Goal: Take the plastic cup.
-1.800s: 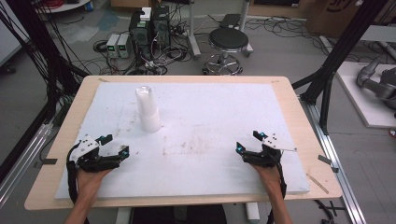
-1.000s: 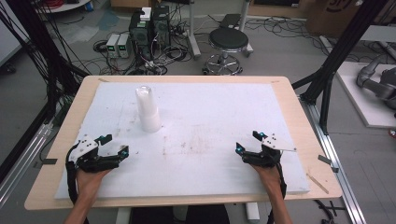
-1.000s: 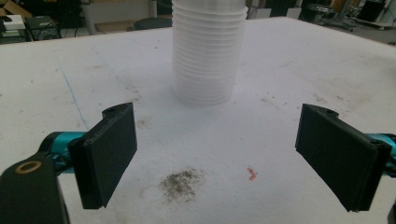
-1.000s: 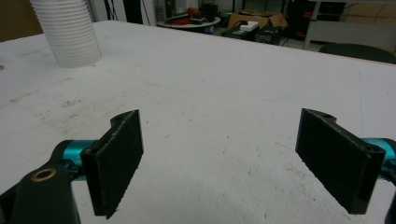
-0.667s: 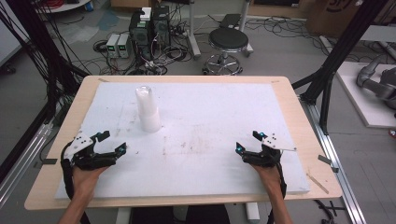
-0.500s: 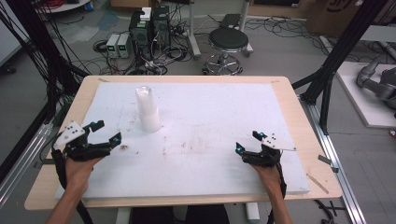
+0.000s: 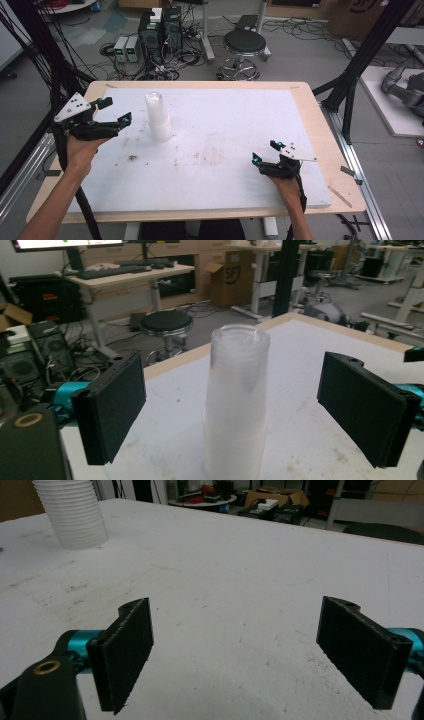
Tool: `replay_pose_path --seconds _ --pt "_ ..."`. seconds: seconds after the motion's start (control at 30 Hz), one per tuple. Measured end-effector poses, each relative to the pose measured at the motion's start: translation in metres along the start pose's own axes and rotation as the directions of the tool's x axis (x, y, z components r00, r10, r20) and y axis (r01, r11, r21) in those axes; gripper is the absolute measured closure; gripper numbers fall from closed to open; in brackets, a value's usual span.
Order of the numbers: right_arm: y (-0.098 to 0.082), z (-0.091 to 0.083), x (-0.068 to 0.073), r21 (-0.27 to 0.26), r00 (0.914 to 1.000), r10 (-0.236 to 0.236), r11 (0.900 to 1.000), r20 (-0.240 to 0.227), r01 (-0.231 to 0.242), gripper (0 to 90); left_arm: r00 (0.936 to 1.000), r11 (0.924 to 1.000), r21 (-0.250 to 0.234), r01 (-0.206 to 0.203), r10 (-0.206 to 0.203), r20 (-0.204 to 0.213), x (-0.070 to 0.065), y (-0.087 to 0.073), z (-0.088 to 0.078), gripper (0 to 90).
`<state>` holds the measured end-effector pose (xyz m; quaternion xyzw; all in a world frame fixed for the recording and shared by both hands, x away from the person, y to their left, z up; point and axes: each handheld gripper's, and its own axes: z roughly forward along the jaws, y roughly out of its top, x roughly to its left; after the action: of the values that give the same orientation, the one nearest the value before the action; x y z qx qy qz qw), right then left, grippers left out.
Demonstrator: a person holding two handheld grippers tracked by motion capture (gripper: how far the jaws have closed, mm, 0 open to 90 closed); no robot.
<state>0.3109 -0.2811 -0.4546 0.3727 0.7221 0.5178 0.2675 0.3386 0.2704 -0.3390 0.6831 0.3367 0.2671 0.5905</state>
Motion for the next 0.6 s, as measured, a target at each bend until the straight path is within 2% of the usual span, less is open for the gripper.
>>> replay_pose_path --seconds 0.1,0.2,0.3,0.4,0.5,0.57,0.6 --pt "0.0 0.0 0.0 0.003 1.0 0.001 1.0 -0.002 -0.001 15.1 0.9993 0.9997 0.0 -0.026 0.026 0.027 0.002 0.012 0.01 12.1" --pt "0.0 0.0 0.0 0.003 1.0 0.0 1.0 0.0 0.0 15.1 0.9978 0.9999 -0.007 -0.015 0.015 0.065 0.007 0.024 0.019 12.1" --pt "0.0 0.0 0.0 0.003 1.0 -0.002 1.0 0.001 0.002 15.1 0.9941 0.9999 0.011 -0.006 0.004 0.108 0.013 0.034 0.03 12.0" --pt "0.0 0.0 0.0 0.002 1.0 -0.005 1.0 0.002 0.005 15.1 0.9853 0.999 0.044 -0.013 0.005 0.171 0.017 0.041 0.041 12.1" --pt "0.0 0.0 0.001 0.007 1.0 -0.005 1.0 0.003 0.005 15.1 0.9774 0.9968 0.077 -0.02 0.004 0.211 0.021 0.048 0.052 12.1" --pt "0.0 0.001 0.001 0.006 0.9999 -0.012 1.0 0.003 0.012 15.1 0.9755 0.9946 0.098 -0.036 0.014 0.219 0.023 0.052 0.059 12.1" --pt "0.0 0.001 0.001 0.006 0.9999 -0.013 1.0 0.002 0.013 15.1 0.9729 0.9937 0.107 -0.031 0.006 0.231 0.025 0.052 0.062 12.0"
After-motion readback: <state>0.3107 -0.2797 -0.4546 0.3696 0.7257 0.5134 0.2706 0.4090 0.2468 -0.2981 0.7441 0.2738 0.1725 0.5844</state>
